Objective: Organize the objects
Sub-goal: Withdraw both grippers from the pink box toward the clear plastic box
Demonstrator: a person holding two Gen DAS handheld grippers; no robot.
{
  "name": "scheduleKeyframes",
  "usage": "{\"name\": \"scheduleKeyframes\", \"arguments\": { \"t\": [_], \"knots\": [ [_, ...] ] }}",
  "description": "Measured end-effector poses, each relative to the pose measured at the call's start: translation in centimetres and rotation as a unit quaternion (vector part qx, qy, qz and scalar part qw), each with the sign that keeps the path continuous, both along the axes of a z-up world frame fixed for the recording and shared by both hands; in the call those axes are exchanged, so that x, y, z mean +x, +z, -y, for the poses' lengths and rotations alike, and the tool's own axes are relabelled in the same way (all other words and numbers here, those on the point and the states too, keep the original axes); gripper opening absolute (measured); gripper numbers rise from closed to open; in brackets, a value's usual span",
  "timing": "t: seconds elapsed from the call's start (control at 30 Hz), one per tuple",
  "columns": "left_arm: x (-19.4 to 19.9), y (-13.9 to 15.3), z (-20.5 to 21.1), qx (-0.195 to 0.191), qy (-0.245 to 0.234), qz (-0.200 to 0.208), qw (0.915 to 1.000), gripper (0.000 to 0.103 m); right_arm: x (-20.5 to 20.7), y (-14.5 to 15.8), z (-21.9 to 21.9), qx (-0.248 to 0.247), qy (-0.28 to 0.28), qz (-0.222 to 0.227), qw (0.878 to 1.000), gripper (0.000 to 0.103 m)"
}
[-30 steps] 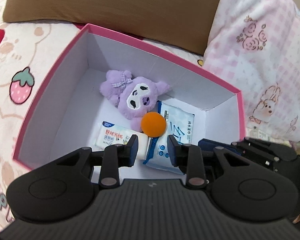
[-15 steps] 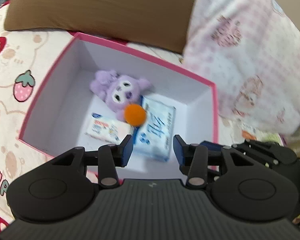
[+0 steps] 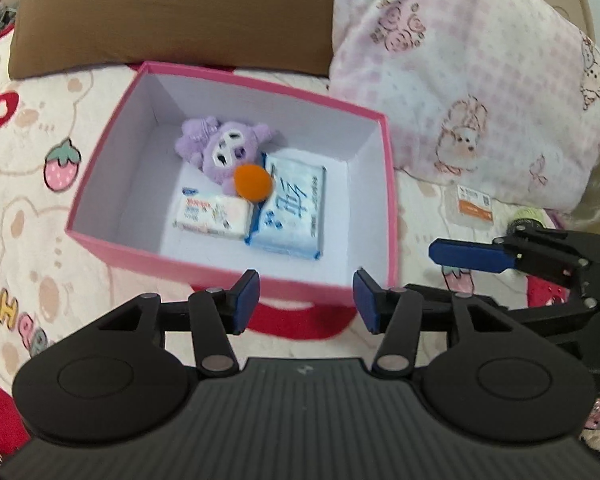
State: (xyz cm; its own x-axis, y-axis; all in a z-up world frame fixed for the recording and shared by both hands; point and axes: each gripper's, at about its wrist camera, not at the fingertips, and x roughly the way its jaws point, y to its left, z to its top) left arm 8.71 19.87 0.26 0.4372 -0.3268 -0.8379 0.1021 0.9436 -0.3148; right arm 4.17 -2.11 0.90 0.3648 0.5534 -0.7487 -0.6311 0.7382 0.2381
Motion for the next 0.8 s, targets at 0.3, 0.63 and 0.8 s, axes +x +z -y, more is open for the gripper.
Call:
{"name": "scheduleKeyframes", "arguments": {
  "t": [0.3,0.63,0.8],
  "knots": [
    [-3.0,3.2,2.4,-0.009,-0.035,0.001,0.9993,0.050,-2.4,1.3,3.8,0.005,-0.029,-0.015,0.999,0.050],
    [-6.5,3.7,4.4,-0.011,-0.068,-0.005,0.9976,0.051,-5.7,2.8,7.1,0.005,-0.043,-0.003,0.999,0.057],
    [-8.2,4.2,5.9,-0.022,-0.090,0.001,0.9957,0.056,-7.5,2.9,8.7,-0.024,-0.066,0.011,0.997,0.057]
  ]
}}
